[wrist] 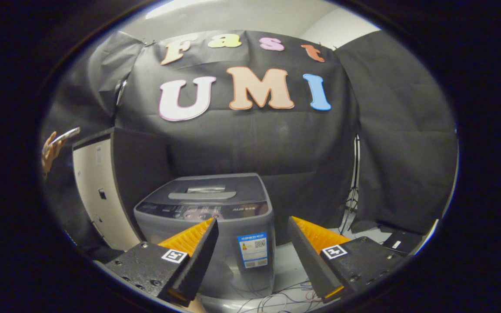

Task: Put the clothes into the washing machine and then close the washing machine lid.

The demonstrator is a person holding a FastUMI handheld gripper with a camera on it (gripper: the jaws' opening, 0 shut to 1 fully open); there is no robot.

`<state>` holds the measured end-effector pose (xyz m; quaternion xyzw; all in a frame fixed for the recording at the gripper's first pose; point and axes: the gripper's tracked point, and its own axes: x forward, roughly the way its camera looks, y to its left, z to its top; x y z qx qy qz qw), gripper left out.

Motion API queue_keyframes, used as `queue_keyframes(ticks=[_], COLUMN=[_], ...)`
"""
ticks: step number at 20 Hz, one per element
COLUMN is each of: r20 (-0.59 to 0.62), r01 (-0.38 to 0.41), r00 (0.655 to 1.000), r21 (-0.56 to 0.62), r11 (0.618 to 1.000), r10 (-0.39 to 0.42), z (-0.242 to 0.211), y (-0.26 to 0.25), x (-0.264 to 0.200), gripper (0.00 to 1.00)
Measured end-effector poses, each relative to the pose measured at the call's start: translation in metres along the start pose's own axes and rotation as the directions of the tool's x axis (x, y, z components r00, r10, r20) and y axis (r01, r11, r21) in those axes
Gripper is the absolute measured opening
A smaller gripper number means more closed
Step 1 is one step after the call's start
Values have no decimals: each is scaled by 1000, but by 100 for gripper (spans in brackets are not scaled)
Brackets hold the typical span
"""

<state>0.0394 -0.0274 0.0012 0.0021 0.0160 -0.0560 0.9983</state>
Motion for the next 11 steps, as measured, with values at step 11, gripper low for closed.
queue_keyframes(ticks=[11], r20=[2], r01=[-178], r00=[984], r21=[-23], r11=[984], r10=[178], z=[-6], y=[35], x=[-32], gripper=[97])
